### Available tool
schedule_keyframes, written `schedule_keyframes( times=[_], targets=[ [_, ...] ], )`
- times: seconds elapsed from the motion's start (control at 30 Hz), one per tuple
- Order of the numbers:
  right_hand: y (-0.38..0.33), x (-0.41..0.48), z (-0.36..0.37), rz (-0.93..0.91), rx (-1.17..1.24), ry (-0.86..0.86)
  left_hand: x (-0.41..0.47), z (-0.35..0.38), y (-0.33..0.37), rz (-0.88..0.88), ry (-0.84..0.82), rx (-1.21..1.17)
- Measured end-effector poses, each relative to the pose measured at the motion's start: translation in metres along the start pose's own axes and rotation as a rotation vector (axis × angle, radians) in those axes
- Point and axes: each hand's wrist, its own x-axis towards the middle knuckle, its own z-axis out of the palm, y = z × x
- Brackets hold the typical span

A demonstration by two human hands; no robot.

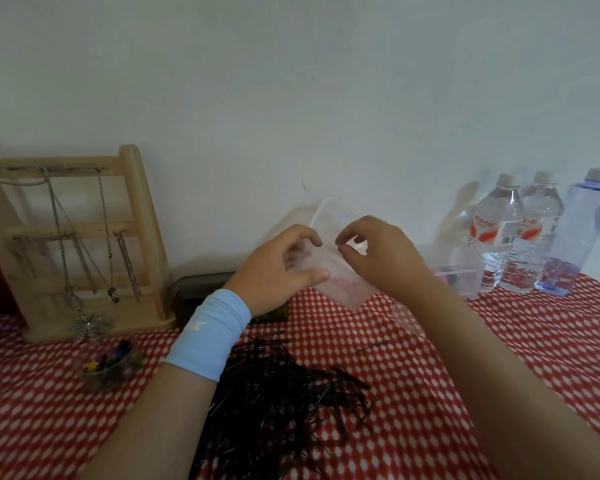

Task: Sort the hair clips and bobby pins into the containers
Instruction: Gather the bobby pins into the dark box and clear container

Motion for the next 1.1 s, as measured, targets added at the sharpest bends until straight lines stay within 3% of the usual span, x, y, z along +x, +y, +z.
schedule_keyframes(
  times=[0.17,0.27,0.5,0.7,0.8,0.9,1.1],
  targets=[
    [-0.002,-0.001,-0.027,0.118,0.177,-0.486,-0.004,0.013,0.002,-0.035,0.01,0.306],
    [-0.002,-0.005,-0.029,0.076,-0.013,-0.689,-0.005,0.022,-0.003,-0.059,0.012,0.497],
    [-0.006,-0.009,-0.003,-0.062,-0.241,-0.596,-0.001,0.029,-0.013,0.068,-0.043,0.899],
    [-0.005,-0.012,0.006,-0.056,-0.147,-0.727,0.0,0.028,-0.02,0.051,-0.066,0.842],
    [0.002,-0.009,-0.009,0.013,0.044,-0.568,0.0,0.035,-0.026,0.026,-0.177,0.903],
    [0.018,-0.006,-0.022,0.111,0.044,-0.412,0.002,0.039,-0.028,0.02,-0.165,0.936],
    [0.011,-0.009,0.003,0.031,-0.052,-0.67,0.002,0.038,-0.028,-0.017,-0.25,0.893]
  ],
)
